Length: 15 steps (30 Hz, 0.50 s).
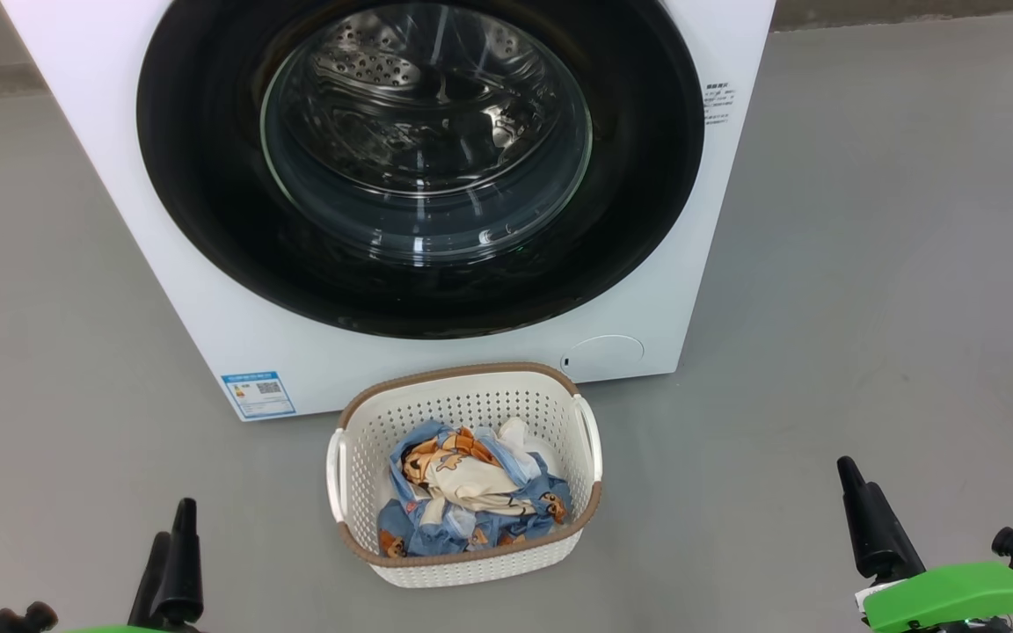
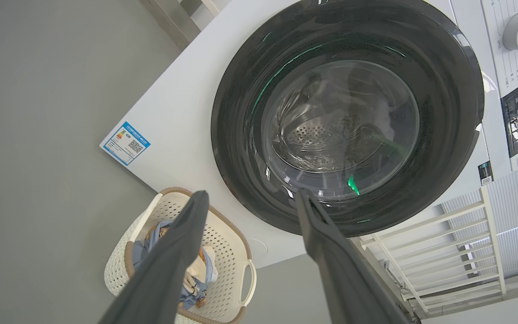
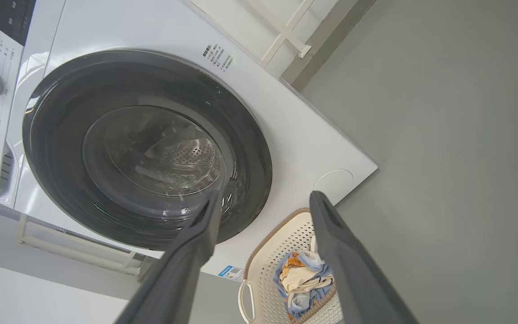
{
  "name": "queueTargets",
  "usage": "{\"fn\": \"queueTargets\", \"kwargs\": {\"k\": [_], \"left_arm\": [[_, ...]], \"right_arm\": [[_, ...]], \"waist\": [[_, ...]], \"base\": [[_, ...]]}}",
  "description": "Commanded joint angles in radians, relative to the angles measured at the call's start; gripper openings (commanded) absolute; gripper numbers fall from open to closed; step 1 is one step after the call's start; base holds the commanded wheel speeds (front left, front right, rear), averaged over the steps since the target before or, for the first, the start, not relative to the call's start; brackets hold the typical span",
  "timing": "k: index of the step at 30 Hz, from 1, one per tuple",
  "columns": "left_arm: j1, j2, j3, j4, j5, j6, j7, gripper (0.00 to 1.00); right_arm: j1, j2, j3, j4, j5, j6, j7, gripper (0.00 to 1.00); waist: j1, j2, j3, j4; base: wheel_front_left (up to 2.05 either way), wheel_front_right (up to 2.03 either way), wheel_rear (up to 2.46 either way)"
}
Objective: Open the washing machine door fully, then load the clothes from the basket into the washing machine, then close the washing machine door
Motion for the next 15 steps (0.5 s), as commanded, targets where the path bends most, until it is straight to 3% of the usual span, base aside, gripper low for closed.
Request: {"fn": "queueTargets", "kwargs": {"k": [1, 15], "left_arm": [[-0.028, 0.025, 0.012, -0.033, 0.037, -0.002, -0.016, 1.0], [-0.029, 0.037, 0.014, -0.056, 0.217, -0.002, -0.057, 1.0]], "right_arm": [[-0.054, -0.016, 0.018, -0.031, -0.045, 0.0, -0.013, 1.0], [-0.065, -0.028, 0.03, -0.034, -0.242, -0.001, -0.054, 1.0]], "waist": [[-0.0001, 0.0, 0.0, 0.0], [-0.0001, 0.0, 0.007, -0.001]], "base": [[0.0, 0.0, 0.0], [0.0, 0.0, 0.0]]}}
